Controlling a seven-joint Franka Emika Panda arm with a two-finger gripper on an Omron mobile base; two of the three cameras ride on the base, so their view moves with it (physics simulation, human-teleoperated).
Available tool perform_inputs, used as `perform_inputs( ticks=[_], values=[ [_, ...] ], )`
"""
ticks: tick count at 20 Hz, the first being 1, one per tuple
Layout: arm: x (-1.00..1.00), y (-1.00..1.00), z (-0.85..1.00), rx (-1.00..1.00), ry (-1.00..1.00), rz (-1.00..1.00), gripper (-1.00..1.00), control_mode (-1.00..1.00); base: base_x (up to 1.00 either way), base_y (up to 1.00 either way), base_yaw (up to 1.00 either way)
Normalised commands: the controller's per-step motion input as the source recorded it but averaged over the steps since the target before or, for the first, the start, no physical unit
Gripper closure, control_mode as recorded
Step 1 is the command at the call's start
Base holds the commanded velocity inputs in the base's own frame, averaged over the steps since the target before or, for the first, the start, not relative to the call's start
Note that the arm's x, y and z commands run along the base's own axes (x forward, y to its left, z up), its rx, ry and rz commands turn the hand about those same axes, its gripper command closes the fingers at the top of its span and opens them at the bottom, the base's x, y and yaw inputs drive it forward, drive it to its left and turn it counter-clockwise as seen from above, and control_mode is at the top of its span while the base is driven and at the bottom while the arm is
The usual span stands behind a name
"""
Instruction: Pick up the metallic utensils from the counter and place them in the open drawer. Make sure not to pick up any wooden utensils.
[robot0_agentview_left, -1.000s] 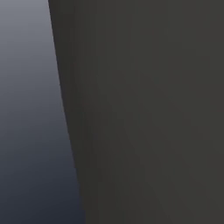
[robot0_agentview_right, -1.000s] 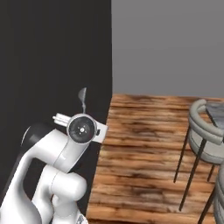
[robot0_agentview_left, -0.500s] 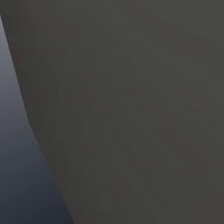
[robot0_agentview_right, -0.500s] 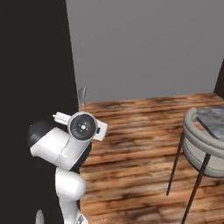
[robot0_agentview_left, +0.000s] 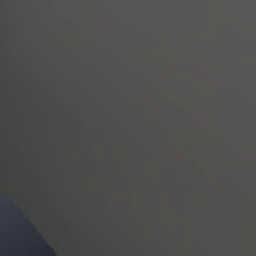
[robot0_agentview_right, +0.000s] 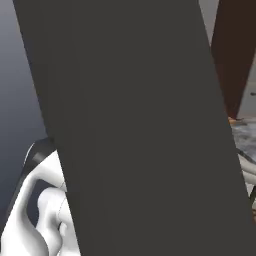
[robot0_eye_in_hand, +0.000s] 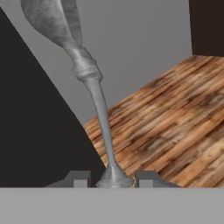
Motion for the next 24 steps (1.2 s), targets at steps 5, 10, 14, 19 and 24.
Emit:
perform_inputs(
  ticks=[5, 10, 14, 19, 24],
  values=[
    [0.0, 0.0, 0.0, 0.0, 0.0, 0.0, 1.0, 1.0, 1.0, 1.0, -0.43],
    [0.0, 0.0, 0.0, 0.0, 0.0, 0.0, 1.0, 1.0, 1.0, 1.0, -0.43],
    [0.0, 0.0, 0.0, 0.0, 0.0, 0.0, 1.0, 1.0, 1.0, 1.0, -0.44],
    [0.0, 0.0, 0.0, 0.0, 0.0, 0.0, 1.0, 1.0, 1.0, 0.77, -0.41],
    [0.0, 0.0, 0.0, 0.0, 0.0, 0.0, 1.0, 1.0, 1.0, 0.34, -0.33]
  ],
)
